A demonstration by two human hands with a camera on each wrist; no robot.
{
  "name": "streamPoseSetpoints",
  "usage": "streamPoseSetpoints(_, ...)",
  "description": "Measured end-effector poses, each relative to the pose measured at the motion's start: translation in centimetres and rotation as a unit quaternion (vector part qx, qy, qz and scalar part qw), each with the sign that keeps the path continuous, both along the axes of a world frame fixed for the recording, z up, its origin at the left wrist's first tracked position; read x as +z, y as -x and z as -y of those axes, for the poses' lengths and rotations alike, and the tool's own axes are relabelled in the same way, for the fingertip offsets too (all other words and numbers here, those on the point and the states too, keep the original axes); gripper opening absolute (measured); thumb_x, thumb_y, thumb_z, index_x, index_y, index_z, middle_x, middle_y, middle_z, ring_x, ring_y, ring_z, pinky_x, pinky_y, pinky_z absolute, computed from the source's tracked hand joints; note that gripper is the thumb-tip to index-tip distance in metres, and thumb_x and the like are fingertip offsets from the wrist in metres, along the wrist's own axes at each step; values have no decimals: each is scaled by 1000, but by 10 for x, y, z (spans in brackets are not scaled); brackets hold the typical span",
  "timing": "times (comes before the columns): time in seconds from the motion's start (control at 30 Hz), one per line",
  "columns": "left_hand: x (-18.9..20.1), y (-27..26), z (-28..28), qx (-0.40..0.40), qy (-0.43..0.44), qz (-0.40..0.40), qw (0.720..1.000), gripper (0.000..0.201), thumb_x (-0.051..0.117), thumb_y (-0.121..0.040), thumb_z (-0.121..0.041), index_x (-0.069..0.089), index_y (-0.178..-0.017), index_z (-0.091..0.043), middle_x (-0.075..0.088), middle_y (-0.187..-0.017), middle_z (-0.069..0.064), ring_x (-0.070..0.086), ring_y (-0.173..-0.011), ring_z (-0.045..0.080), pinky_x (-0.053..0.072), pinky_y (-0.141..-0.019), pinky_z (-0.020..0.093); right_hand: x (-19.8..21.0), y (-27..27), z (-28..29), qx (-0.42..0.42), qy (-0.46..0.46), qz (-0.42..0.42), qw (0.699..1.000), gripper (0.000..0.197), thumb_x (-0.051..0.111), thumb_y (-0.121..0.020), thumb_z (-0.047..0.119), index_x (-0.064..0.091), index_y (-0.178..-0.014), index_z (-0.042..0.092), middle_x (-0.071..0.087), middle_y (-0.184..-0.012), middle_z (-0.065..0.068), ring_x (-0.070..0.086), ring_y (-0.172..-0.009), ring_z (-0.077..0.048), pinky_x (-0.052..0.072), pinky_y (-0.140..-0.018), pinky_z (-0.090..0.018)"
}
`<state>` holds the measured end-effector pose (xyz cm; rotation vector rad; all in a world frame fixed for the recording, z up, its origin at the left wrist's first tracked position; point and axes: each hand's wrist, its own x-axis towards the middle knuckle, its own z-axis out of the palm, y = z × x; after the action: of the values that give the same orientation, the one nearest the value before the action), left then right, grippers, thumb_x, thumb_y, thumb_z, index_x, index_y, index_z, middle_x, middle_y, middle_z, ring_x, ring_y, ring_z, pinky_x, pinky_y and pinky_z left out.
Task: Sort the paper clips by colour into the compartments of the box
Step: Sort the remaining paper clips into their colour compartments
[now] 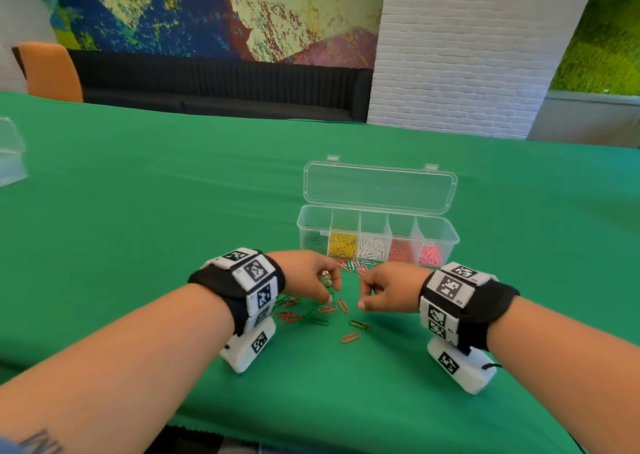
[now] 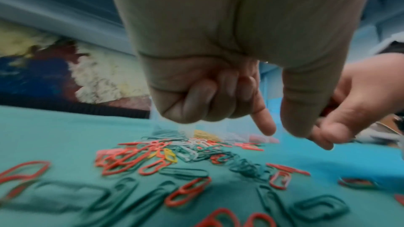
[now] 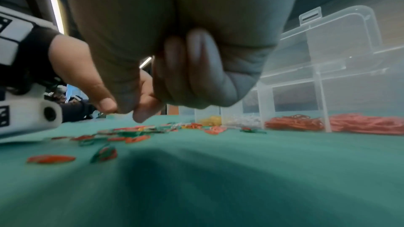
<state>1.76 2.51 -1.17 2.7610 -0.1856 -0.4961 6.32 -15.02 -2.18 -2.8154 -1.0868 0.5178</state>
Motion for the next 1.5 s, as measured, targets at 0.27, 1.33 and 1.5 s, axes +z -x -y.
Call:
streamPoseSetpoints(0.27, -8, -10, 14, -59, -88, 14, 994, 33, 71, -80, -29, 61, -111, -29, 59, -98, 4, 58, -97, 24, 35, -69, 25, -5, 6, -2, 29, 23, -10, 999, 20, 71, -77, 39, 57, -85, 27, 42, -64, 9, 38, -54, -3, 29, -51, -20)
streamPoseSetpoints(1.33, -18, -18, 8, -44, -57, -16, 997, 12, 65, -85, -35, 56, -83, -26, 51, -68, -13, 45, -60, 2, 36, -56, 20, -8, 6, -5, 58, -3, -20, 998, 11, 67, -83, 30, 59, -90, 25, 38, -63, 11, 34, -55, 1, 25, -50, -16)
streamPoseSetpoints(1.5, -17, -17, 7, -29, -31, 15, 999, 18, 60, -87, -37, 51, -77, -26, 51, -69, -12, 44, -59, 4, 37, -55, 21, -7, 8, -5, 47, 9, -20, 999, 17, 64, -84, 25, 53, -72, 28, 40, -57, 10, 36, -50, -1, 27, -48, -14)
